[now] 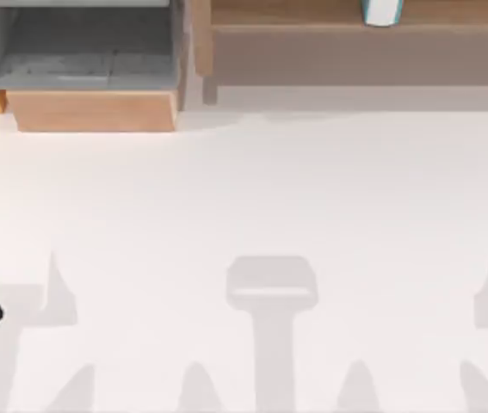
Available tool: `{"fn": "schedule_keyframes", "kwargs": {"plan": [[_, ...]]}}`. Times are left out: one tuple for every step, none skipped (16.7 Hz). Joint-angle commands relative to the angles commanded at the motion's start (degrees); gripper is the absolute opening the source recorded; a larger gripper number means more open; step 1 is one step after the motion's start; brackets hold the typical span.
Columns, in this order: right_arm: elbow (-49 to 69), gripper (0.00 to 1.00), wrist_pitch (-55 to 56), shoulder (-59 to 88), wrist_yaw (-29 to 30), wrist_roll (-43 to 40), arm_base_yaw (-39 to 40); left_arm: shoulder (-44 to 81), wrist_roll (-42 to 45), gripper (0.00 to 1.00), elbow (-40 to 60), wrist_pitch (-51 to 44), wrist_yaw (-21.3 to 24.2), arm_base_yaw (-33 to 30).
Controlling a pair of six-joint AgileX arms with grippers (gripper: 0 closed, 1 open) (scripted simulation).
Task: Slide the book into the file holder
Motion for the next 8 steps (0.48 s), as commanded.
{"fn": "schedule_keyframes", "kwargs": {"plan": [[0.0, 1.0, 0.0, 0.0, 0.0, 0.0, 0.0, 0.0, 0.0, 1.0, 0.0, 0.0, 0.0, 0.0], [0.0, 1.0, 0.0, 0.0, 0.0, 0.0, 0.0, 0.0, 0.0, 1.0, 0.0, 0.0, 0.0, 0.0], [0.0, 1.0, 0.0, 0.0, 0.0, 0.0, 0.0, 0.5, 0.0, 1.0, 0.5, 0.2, -0.3, -0.3], [0.0, 1.0, 0.0, 0.0, 0.0, 0.0, 0.0, 1.7, 0.1, 1.0, 1.5, 0.6, -0.9, -1.1], [0.0, 1.0, 0.0, 0.0, 0.0, 0.0, 0.0, 3.4, 0.2, 1.0, 3.0, 1.2, -1.9, -2.1], [0.0, 1.0, 0.0, 0.0, 0.0, 0.0, 0.0, 5.6, 0.4, 1.0, 5.0, 2.0, -3.1, -3.5], [0.0, 1.0, 0.0, 0.0, 0.0, 0.0, 0.0, 8.6, 0.6, 1.0, 7.5, 2.9, -4.6, -5.2], [0.0, 1.0, 0.0, 0.0, 0.0, 0.0, 0.0, 12.1, 0.8, 1.0, 10.5, 4.0, -6.4, -7.2]]}}
